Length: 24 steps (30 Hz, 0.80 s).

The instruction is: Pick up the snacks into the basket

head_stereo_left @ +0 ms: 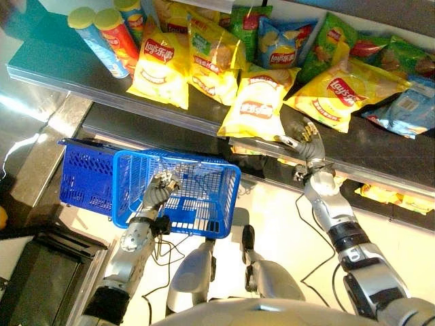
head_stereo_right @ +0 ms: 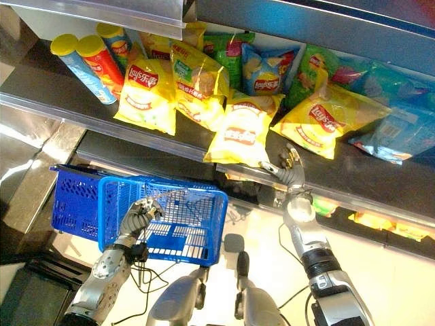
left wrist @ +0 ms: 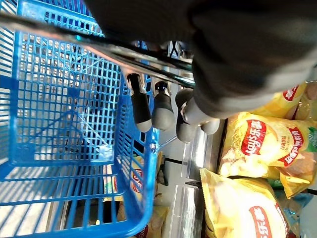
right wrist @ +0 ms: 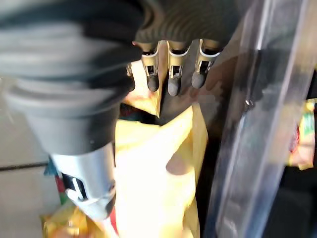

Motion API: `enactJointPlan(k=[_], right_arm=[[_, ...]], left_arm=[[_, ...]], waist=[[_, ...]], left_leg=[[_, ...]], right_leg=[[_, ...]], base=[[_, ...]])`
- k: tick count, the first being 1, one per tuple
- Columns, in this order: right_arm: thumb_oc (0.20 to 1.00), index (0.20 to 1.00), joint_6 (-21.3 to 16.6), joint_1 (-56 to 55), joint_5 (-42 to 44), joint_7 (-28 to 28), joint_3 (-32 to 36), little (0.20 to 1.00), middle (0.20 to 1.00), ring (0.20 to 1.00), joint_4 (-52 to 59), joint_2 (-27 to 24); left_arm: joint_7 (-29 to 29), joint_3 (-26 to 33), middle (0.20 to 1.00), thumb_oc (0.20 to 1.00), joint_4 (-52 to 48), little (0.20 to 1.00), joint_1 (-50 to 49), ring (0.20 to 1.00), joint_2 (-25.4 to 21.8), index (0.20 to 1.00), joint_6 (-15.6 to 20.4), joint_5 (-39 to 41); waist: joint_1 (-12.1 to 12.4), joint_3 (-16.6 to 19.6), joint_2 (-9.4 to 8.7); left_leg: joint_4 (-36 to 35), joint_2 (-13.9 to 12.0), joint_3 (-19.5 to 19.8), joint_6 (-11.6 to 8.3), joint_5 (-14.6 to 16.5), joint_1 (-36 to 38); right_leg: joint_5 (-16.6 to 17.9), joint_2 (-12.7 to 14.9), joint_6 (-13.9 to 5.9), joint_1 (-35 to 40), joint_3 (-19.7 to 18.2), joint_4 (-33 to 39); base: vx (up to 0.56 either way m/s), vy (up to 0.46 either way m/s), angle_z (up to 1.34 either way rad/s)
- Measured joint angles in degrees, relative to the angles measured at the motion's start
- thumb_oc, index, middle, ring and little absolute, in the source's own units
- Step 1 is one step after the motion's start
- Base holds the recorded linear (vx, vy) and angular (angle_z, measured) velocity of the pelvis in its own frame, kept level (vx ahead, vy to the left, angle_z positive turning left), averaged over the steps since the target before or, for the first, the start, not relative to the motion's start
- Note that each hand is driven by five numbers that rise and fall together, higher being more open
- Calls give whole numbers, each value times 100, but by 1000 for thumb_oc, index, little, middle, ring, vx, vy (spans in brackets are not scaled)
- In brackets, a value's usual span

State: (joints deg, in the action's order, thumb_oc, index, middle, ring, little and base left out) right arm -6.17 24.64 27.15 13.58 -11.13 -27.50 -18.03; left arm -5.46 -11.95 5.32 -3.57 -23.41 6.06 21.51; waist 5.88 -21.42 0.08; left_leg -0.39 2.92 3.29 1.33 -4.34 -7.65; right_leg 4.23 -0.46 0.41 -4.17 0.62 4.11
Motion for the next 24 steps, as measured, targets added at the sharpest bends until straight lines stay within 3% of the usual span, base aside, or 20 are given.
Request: enactJointPlan(k=[7, 24], right_arm=[[1000, 1000, 159, 1204, 1161, -7, -207, 1000, 1000, 1000, -1445, -54], [1000, 1000, 321, 2855, 1292, 7, 250, 1000, 1000, 1000, -3966, -190]], left_arm=[[-30, -357, 200, 200, -197, 200, 149, 200, -139, 200, -12, -5], [-35, -536, 200, 200, -357, 200, 250, 200, -301, 200, -18, 0]], waist=[[59, -166, -107], [223, -224, -55]], left_leg=[[25, 2, -2, 11, -16, 5], [27, 35, 194, -3, -66, -108]], right_leg=[[6, 2, -5, -13, -10, -43], [6, 18, -3, -57, 163, -24]], base=[[-6, 3, -1], [-6, 5, 5]])
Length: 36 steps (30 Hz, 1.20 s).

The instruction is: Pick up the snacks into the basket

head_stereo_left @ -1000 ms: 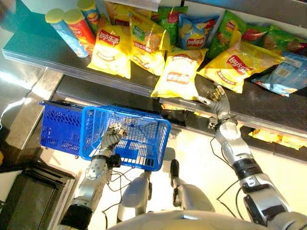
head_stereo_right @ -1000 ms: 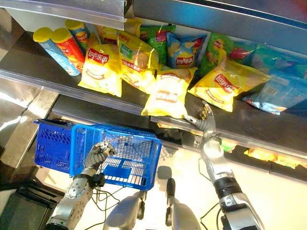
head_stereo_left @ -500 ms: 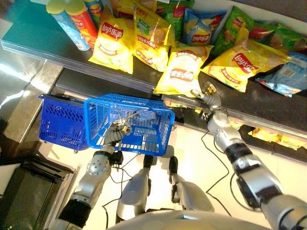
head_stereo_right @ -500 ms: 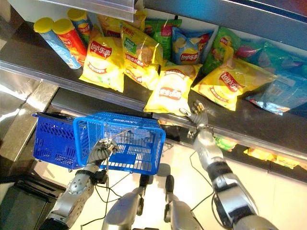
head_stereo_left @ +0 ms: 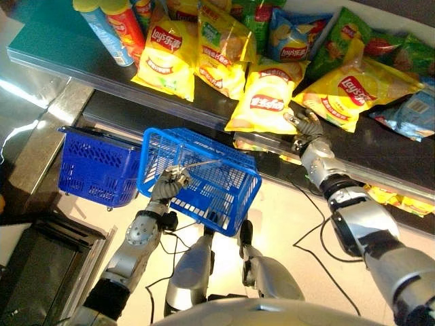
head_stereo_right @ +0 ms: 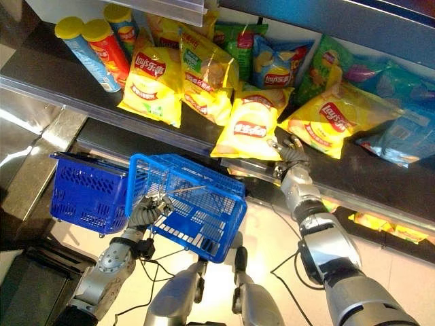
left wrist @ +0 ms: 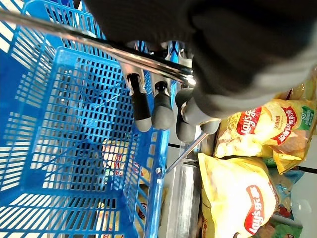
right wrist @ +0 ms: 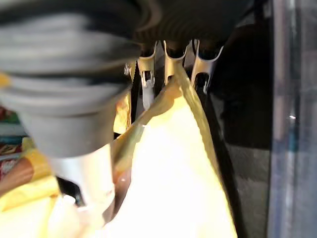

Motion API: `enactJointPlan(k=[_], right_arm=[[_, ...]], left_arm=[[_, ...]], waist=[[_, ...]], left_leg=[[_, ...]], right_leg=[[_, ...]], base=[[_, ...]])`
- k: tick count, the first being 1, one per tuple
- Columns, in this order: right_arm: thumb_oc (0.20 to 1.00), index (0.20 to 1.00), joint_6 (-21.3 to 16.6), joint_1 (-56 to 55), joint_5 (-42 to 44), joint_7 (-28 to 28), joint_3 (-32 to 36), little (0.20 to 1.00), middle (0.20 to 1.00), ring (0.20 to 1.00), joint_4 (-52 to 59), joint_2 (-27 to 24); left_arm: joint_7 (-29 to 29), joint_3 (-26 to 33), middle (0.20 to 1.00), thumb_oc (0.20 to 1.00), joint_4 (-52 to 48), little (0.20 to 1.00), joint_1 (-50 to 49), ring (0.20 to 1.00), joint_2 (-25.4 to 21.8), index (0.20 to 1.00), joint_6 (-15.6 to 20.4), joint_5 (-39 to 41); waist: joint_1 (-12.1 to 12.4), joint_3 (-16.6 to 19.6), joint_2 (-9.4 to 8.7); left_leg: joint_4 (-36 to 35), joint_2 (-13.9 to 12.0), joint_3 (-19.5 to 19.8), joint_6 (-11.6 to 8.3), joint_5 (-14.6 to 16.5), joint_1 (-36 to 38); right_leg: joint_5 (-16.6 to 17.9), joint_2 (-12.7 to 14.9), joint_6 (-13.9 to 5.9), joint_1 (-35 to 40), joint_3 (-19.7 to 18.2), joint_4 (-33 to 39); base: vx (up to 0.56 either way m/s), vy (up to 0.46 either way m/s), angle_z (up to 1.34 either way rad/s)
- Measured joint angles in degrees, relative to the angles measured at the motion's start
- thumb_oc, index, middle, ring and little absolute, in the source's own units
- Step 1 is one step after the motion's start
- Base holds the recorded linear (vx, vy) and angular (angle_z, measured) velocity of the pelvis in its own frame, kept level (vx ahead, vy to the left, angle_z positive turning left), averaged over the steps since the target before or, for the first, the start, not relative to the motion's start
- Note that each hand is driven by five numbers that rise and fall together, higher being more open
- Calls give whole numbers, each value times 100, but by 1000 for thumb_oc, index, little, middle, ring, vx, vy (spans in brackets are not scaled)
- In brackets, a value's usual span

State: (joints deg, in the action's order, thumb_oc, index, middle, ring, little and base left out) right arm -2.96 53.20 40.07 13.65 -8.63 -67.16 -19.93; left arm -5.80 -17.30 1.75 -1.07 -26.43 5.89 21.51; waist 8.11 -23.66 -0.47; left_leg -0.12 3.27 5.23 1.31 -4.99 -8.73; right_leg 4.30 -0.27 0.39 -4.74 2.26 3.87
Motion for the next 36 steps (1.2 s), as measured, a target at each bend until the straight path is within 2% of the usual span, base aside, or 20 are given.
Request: enactJointPlan(k=[4, 8, 21, 27, 28, 29, 30, 36], right_arm=[[1000, 1000, 91, 375, -10, 4, 27, 1000, 1000, 1000, -556, -146], [1000, 1000, 127, 539, -11, 2, 69, 1000, 1000, 1000, -630, -319], [1000, 1000, 144, 551, -10, -155, -100, 1000, 1000, 1000, -627, -298], [1000, 1000, 90, 444, 3, -359, -310, 1000, 1000, 1000, -398, -92], [667, 667, 80, 408, 17, -385, -334, 667, 667, 667, -326, -21], [517, 517, 61, 367, 31, -395, -333, 517, 517, 517, -241, 30], [200, 200, 38, 328, 79, -414, -337, 200, 200, 200, -131, 121], [200, 200, 25, 94, 361, -558, -336, 200, 200, 200, 106, 436]], left_arm=[[3, -80, 200, 200, -28, 200, 102, 200, -35, 200, 0, 0], [20, -252, 200, 200, -84, 200, 262, 200, -91, 200, 0, 1], [77, -242, 200, 200, -90, 200, 371, 200, -105, 200, 0, 7], [120, -238, 200, 200, -90, 200, 383, 200, -77, 200, 0, 8], [123, -238, 200, 200, -90, 200, 388, 200, -78, 200, -1, 8], [123, -238, 200, 200, -90, 200, 389, 200, -78, 200, -1, 8], [123, -238, 200, 200, -90, 200, 392, 200, -77, 200, -1, 8], [119, -240, 200, 200, -91, 200, 390, 200, -75, 200, -7, 14]], waist=[[90, -14, 26], [240, -56, 102], [240, -65, 118], [226, -63, 118], [229, -62, 118], [228, -62, 117], [226, -61, 118], [227, -54, 127]], left_leg=[[33, 30, 123, -1, -16, -73], [89, 57, 202, 4, -29, -194], [165, 93, 435, -14, -73, -282], [262, 94, 433, -30, -62, -280], [289, 91, 434, -42, -54, -281], [298, 91, 434, -45, -52, -280], [308, 91, 431, -55, -45, -280], [327, 86, 411, -67, -34, -263]], right_leg=[[-1, 15, 0, -11, 120, 13], [12, 30, 13, -62, 200, 21], [11, 36, 12, -40, 442, 25], [11, 34, 13, -31, 437, -46], [9, 33, 14, -32, 434, -69], [9, 31, 14, -31, 433, -76], [7, 30, 11, -31, 424, -79], [-11, 31, -3, -58, 369, -161]], base=[[-22, 8, 14], [-17, 6, 14], [-9, 5, 9], [0, 0, 0], [0, 0, 0], [0, 0, 0], [0, 0, 0], [19, -6, -2]])
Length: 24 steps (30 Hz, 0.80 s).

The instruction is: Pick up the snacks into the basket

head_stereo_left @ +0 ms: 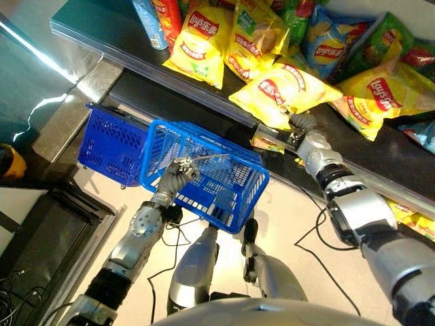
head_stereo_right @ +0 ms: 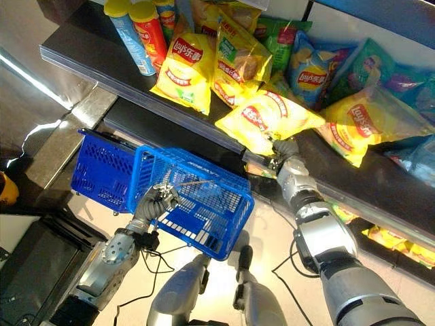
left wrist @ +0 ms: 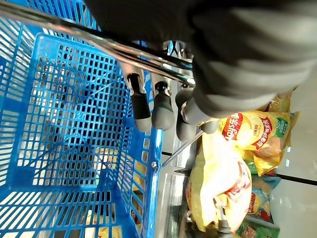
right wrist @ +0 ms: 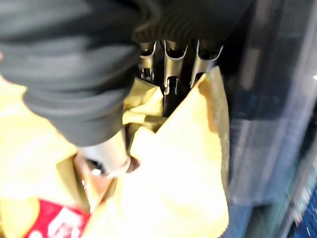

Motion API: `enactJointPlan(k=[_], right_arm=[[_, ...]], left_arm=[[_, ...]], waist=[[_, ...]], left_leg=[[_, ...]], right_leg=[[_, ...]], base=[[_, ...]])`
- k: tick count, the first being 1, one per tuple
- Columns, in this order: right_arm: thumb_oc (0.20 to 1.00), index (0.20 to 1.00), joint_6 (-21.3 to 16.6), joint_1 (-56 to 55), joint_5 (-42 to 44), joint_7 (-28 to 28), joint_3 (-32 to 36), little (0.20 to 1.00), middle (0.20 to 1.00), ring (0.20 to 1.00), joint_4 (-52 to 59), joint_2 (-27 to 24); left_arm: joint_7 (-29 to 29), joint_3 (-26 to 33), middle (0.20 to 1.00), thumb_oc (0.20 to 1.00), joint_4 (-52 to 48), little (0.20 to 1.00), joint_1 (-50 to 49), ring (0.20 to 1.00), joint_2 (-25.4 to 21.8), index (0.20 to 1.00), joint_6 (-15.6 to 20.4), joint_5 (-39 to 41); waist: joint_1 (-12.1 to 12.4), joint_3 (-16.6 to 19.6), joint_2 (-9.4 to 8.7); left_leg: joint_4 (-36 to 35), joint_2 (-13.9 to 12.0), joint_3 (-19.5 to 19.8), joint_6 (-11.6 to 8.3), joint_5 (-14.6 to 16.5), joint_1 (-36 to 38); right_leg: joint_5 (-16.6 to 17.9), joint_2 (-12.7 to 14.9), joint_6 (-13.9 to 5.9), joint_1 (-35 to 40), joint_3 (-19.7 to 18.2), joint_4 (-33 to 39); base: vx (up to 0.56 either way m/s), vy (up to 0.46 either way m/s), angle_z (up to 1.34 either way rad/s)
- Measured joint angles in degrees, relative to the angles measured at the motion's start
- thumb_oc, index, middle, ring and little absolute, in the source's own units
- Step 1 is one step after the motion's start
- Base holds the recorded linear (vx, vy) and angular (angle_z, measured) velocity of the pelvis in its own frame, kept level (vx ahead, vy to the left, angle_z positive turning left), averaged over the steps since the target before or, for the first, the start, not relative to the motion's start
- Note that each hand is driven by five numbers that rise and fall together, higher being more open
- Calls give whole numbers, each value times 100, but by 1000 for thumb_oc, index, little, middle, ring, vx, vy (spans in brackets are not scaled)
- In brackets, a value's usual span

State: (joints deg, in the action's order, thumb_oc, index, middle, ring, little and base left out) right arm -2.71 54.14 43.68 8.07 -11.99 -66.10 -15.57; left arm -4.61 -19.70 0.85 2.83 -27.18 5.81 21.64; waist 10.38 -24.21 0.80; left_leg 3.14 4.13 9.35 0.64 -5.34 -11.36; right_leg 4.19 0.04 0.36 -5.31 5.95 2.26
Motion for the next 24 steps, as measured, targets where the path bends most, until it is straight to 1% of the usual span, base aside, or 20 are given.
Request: enactJointPlan(k=[3, 9, 14, 17, 18, 19, 21, 22, 23, 24], right_arm=[[200, 200, 13, -142, 55, -15, -1, 200, 200, 200, 207, 44], [200, 200, 15, -368, 88, -16, -1, 200, 200, 200, 429, 115], [200, 200, 9, -861, 332, -33, 14, 200, 200, 200, 998, 146], [200, 200, 26, -1677, 499, -52, 29, 200, 200, 200, 2047, 134], [200, 200, 53, -2256, 501, -101, -14, 200, 200, 200, 2798, 159], [200, 200, 54, -2476, 501, -138, -40, 200, 200, 200, 3038, 180], [200, 200, 77, -3484, 477, -211, -37, 200, 200, 200, 4320, 51], [200, 200, 48, -3726, 471, -302, -62, 200, 200, 200, 4565, 46], [200, 200, 59, -3823, 454, -385, -33, 200, 200, 200, 4600, 15], [200, 200, 130, -4180, 385, -430, 148, 200, 200, 200, 5116, -69]], left_arm=[[1, -1, 200, 200, 0, 200, 2, 200, 0, 200, -3, 50], [3, 0, 200, 200, 0, 200, -2, 200, 5, 200, -10, 54], [4, 5, 200, 200, 0, 200, -4, 200, 20, 200, -36, 62], [0, 113, 200, 200, 17, 200, -63, 200, 83, 200, -52, 232], [-1, 224, 200, 200, 16, 200, -116, 200, 159, 200, -58, 297], [-2, 290, 200, 200, 17, 200, -146, 200, 178, 200, -67, 358], [11, 530, 200, 200, 13, 200, -208, 200, 303, 200, -156, 539], [-15, 669, 200, 200, 15, 200, -297, 200, 348, 200, -157, 622], [-42, 747, 200, 200, 41, 200, -313, 200, 349, 200, -219, 659], [-23, 780, 200, 200, 37, 200, -301, 200, 422, 200, -256, 664]], waist=[[-8, 11, 12], [-6, 86, 120], [-20, 122, 145], [-92, 222, 120], [-124, 235, 127], [-149, 238, 122], [-155, 319, 124], [-180, 364, 101], [-383, 399, 60], [-418, 411, 57]], left_leg=[[-6, -1, -22, 0, 0, 23], [-21, -4, -84, 27, -19, 75], [-59, -6, -86, 19, -12, 229], [-113, -9, -101, -1, 2, 304], [-186, -11, -114, 3, -2, 399], [-204, -10, -117, 6, -3, 441], [-318, -12, -146, 31, -21, 522], [-366, -12, -149, 52, -37, 553], [-382, -16, -172, 54, -37, 596], [-415, -21, -225, 60, -46, 620]], right_leg=[[3, 1, 7, 0, -31, -24], [15, 11, 26, 13, -88, -42], [3, 11, 30, 154, -98, -22], [-18, 14, 15, 205, -121, -21], [-29, 19, 5, 261, -135, -21], [-32, 22, -1, 296, -150, -22], [-38, 27, -7, 317, -198, -17], [-35, 26, -8, 326, -213, -2], [-33, 25, -13, 357, -237, 7], [-58, 31, -44, 363, -241, 4]], base=[[31, -22, -5], [15, -16, -7], [7, 0, 0], [35, -16, 1], [49, -41, -4], [82, -48, -10], [56, -15, -11], [74, 11, -9], [74, 11, -6], [83, 34, -3]])
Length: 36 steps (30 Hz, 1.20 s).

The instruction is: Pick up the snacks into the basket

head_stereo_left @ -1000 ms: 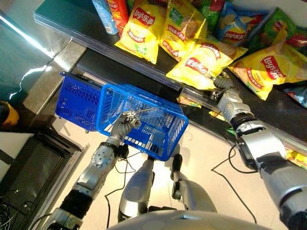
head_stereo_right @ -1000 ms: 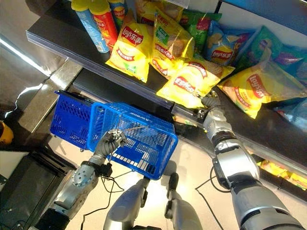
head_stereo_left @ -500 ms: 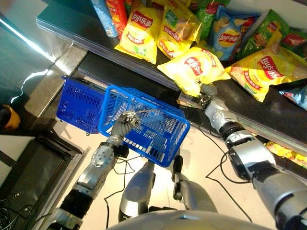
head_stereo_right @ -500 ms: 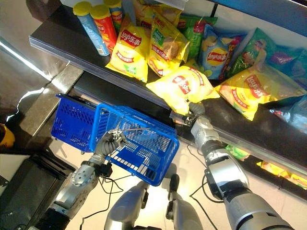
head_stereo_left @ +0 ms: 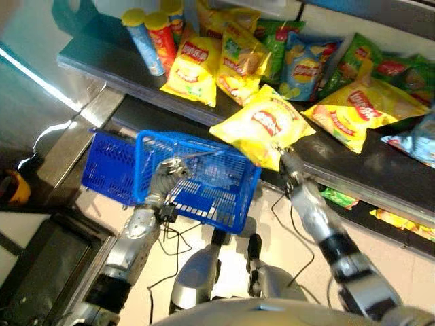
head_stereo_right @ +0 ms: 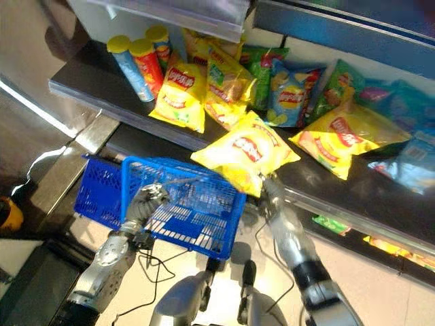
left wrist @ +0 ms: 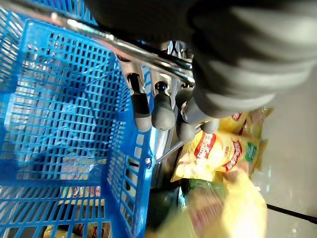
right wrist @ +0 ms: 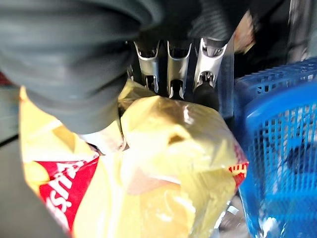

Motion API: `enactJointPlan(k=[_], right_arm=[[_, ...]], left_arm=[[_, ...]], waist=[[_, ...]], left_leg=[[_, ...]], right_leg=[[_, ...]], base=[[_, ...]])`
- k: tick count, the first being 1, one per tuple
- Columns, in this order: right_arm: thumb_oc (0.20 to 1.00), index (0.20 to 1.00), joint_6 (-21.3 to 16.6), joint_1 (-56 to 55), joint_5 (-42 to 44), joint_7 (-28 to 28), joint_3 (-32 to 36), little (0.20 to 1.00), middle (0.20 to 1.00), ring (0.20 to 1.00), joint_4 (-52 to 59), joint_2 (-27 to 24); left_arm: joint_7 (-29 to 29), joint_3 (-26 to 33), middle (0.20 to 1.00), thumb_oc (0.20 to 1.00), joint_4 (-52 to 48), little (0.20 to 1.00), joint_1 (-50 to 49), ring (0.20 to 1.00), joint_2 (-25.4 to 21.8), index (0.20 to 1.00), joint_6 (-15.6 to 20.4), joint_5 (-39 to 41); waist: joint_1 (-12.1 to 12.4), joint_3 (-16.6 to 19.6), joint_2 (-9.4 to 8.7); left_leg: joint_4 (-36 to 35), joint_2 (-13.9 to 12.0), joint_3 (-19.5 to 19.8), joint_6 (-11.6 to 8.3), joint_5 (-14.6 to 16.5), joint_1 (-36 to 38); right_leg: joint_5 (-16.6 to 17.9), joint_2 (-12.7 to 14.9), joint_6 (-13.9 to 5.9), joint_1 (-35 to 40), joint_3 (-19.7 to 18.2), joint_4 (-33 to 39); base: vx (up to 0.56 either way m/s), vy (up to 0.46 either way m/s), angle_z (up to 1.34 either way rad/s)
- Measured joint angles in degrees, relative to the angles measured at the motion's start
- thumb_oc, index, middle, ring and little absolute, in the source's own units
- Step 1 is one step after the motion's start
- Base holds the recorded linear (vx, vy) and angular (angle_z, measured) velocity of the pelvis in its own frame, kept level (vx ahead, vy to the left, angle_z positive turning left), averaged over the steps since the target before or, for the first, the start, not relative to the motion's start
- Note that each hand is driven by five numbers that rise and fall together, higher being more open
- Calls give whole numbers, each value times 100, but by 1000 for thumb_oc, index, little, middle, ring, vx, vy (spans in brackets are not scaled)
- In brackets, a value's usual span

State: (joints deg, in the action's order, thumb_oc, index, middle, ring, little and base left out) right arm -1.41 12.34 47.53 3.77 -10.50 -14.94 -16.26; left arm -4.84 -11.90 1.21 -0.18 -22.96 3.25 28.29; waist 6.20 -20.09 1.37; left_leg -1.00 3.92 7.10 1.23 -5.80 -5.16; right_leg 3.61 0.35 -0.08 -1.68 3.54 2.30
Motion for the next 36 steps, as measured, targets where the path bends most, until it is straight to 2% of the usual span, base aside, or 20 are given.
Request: enactJointPlan(k=[1, 2, 3, 5, 10, 11, 14, 19, 23, 28, 32, 36], right_arm=[[200, 200, -9, -279, -76, -68, 116, 200, 200, 200, 515, -78], [200, 200, -100, -647, -225, -310, 233, 200, 200, 200, 943, -247], [200, 200, -112, -757, -286, -411, 373, 200, 200, 200, 1158, -298], [200, 200, -219, -1098, -450, -592, 722, 200, 200, 200, 1279, -290], [200, 200, -162, -1555, -1086, -755, 980, 200, 200, 200, 1280, -296], [200, 200, -147, -1655, -1137, -821, 968, 200, 200, 200, 1269, -291], [200, 200, -26, -1922, -1534, -997, 728, 200, 200, 200, 1207, -454], [200, 200, 59, -1753, -2727, -1107, 308, 200, 200, 200, 723, -656], [200, 200, 10, -1140, -3767, -1074, -371, 200, 200, 200, -150, -799], [200, 200, -47, -287, -4523, -1074, -1322, 200, 200, 200, -478, -1011], [200, 200, -140, 202, -4992, -1015, -1686, 200, 200, 200, -732, -1163], [200, 200, -185, 821, -5411, -943, -2151, 200, 200, 200, -1161, -1046]], left_arm=[[26, 93, 200, 200, -19, 200, -62, 200, 96, 200, -13, -1], [4, 220, 200, 200, 42, 200, -173, 200, 171, 200, -56, 7], [-1, 244, 200, 200, 46, 200, -203, 200, 189, 200, -110, 11], [12, 264, 200, 200, 43, 200, -302, 200, 218, 200, -140, 32], [86, 297, 200, 200, 37, 200, -301, 200, 293, 200, -153, 57], [92, 300, 200, 200, 34, 200, -298, 200, 306, 200, -155, 57], [128, 298, 200, 200, 33, 200, -288, 200, 316, 200, -156, 56], [226, 147, 200, 200, 25, 200, -228, 200, 347, 200, -158, 64], [247, -333, 200, 200, 24, 200, 69, 200, 222, 200, -201, 266], [187, -792, 200, 200, -6, 200, 566, 200, 56, 200, -252, 461], [30, -945, 200, 200, -6, 200, 917, 200, -2, 200, -255, 517], [-214, -1154, 200, 200, 8, 200, 1069, 200, 128, 200, -256, 860]], waist=[[91, 39, 31], [-61, 108, -45], [-23, 141, -40], [-204, 340, -165], [-431, 509, -150], [-378, 526, -140], [-409, 573, -113], [-413, 581, -103], [-411, 581, -101], [-403, 577, -44], [-369, 550, 20], [-356, 509, 92]], left_leg=[[-58, -7, -27, 28, -21, 26], [-117, -13, -98, 26, -18, 148], [-152, -12, -99, 30, -20, 198], [-237, -33, -210, 41, -31, 284], [-375, -50, -309, 46, -33, 456], [-385, -56, -342, 45, -33, 489], [-392, -61, -381, 39, -25, 588], [-392, -66, -391, 42, -27, 630], [-394, -65, -377, 30, -19, 629], [-369, -52, -346, 72, -59, 411], [-339, -40, -318, 84, -99, 263], [-339, -26, -273, 82, -136, 217]], right_leg=[[7, 5, 10, 3, 4, 4], [-3, -1, -8, 45, -117, 8], [-18, 7, -23, 99, -111, 12], [-29, 0, -26, 119, -178, 44], [-9, -8, -38, 231, -297, 169], [2, -11, -38, 279, -313, 206], [2, -15, -37, 378, -360, 251], [29, -20, -26, 434, -378, 289], [40, -22, -34, 435, -376, 288], [105, -13, -35, 249, -329, 288], [127, -4, -43, 133, -291, 288], [127, 5, -46, 100, -259, 289]], base=[[52, 21, -20], [52, 21, -22], [48, 2, -25], [63, 1, -14], [54, 1, -14], [53, -3, -19], [34, -6, -9], [0, 0, 0], [-18, -1, 1], [-55, 2, 3], [-50, -1, 9], [-17, 0, 5]])
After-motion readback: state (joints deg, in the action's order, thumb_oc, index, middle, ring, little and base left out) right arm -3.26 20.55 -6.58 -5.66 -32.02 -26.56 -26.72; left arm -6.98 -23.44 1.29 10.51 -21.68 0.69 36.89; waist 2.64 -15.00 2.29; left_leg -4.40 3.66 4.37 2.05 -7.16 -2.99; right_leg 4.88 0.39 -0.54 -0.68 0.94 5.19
